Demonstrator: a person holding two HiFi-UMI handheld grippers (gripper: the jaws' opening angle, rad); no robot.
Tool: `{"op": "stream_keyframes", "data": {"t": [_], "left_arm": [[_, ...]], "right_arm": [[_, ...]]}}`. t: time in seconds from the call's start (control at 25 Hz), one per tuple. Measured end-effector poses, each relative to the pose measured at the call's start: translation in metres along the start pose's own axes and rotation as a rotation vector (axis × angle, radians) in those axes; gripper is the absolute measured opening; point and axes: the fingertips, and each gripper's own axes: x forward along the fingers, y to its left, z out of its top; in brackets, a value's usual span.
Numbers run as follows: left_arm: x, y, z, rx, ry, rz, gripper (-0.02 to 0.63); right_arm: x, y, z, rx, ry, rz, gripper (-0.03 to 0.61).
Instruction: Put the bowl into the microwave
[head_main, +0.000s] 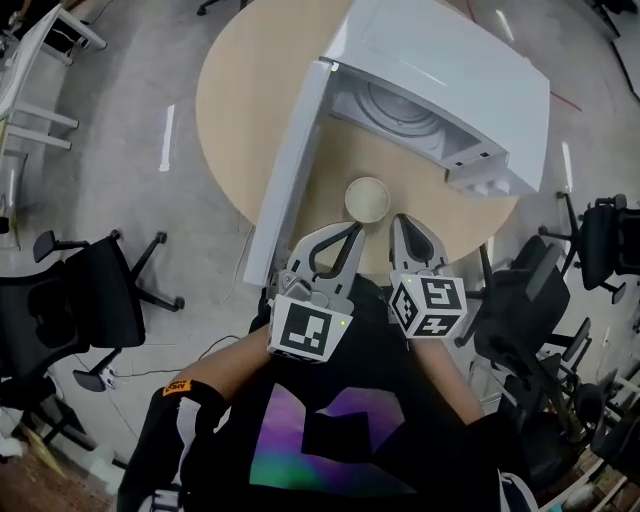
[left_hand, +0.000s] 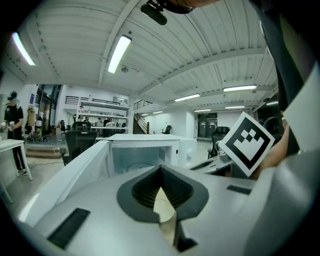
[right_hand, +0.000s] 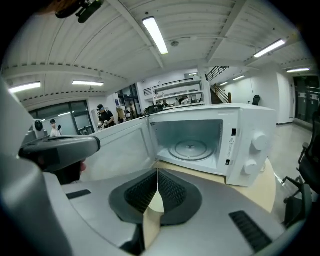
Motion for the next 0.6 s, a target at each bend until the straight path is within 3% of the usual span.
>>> {"op": "stream_keyframes", "data": {"t": [0.2, 0.6], "left_arm": [[0.008, 0.010, -0.016, -0.098, 0.066, 0.126, 0.046], [0.028, 0.025, -0.047, -0.166, 0.113, 0.304, 0.046]], "right_arm": [[0.019, -0.017, -0.008, -0.020, 0.050, 0.048, 0.017], [0.050, -0.036, -0.032, -0.067, 0.141, 0.150, 0.018]]}}
